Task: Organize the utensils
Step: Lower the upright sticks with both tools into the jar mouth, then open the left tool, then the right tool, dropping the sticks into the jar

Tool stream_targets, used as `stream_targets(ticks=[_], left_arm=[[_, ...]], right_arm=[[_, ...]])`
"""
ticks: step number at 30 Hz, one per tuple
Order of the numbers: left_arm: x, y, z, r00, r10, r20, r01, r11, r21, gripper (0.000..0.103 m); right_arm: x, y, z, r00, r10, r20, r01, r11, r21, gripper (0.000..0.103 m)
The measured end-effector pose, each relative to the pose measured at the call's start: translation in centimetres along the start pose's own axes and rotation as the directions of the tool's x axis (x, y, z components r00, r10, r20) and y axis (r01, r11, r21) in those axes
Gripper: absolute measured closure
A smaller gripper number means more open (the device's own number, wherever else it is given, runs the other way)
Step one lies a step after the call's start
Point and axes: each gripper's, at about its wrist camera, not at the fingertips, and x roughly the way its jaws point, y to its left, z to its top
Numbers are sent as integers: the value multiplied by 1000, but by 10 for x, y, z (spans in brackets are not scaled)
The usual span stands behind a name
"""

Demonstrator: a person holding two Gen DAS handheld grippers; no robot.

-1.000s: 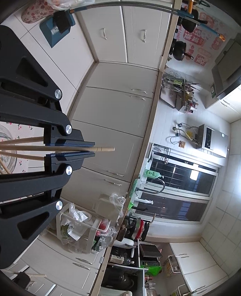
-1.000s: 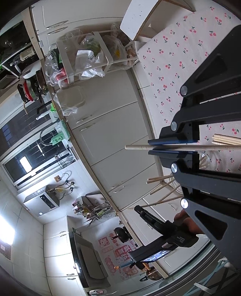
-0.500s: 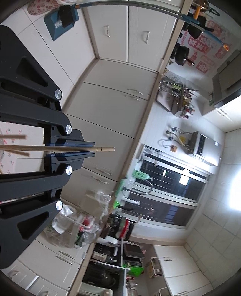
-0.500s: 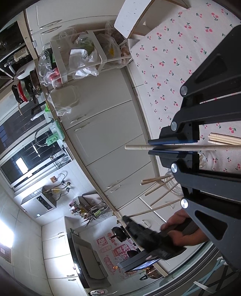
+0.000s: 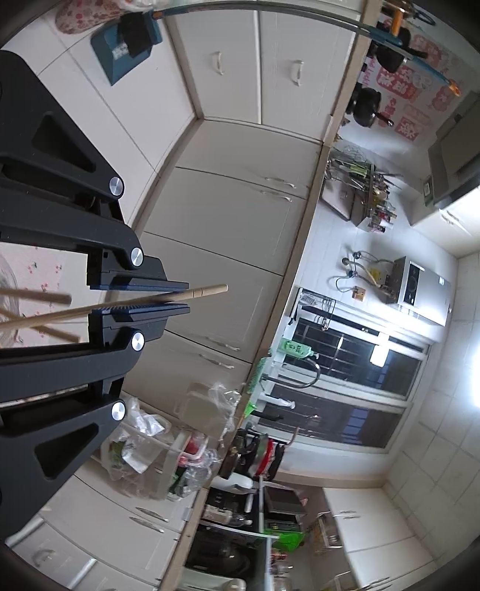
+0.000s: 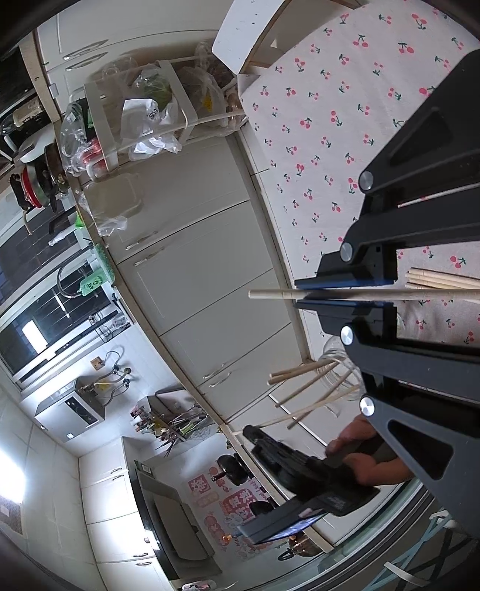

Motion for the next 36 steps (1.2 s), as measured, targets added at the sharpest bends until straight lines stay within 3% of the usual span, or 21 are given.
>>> stream_targets(ticks=[11,23,26,32,34,36], left_arm=[[-3,-4,19,998,4,57,-6,999,42,98],[0,4,2,1000,-9,-30,11,998,54,98],[0,2,-4,998,-22,-58,26,996,83,98],[-4,5,-3,992,-46,-113,57,994,96,97],[-7,8,1,991,-54,-125,66,993,93,89],[-13,14,6,990,-58,-125,70,993,92,65]], right_arm=[[20,21,8,999,49,4,-49,999,-13,97],[21,22,12,998,64,13,-64,998,5,97],[24,30,18,995,86,46,-87,996,14,97],[37,58,38,972,119,204,-125,992,19,97],[44,63,45,963,122,242,-134,990,35,97],[53,68,51,954,126,272,-144,988,46,97]])
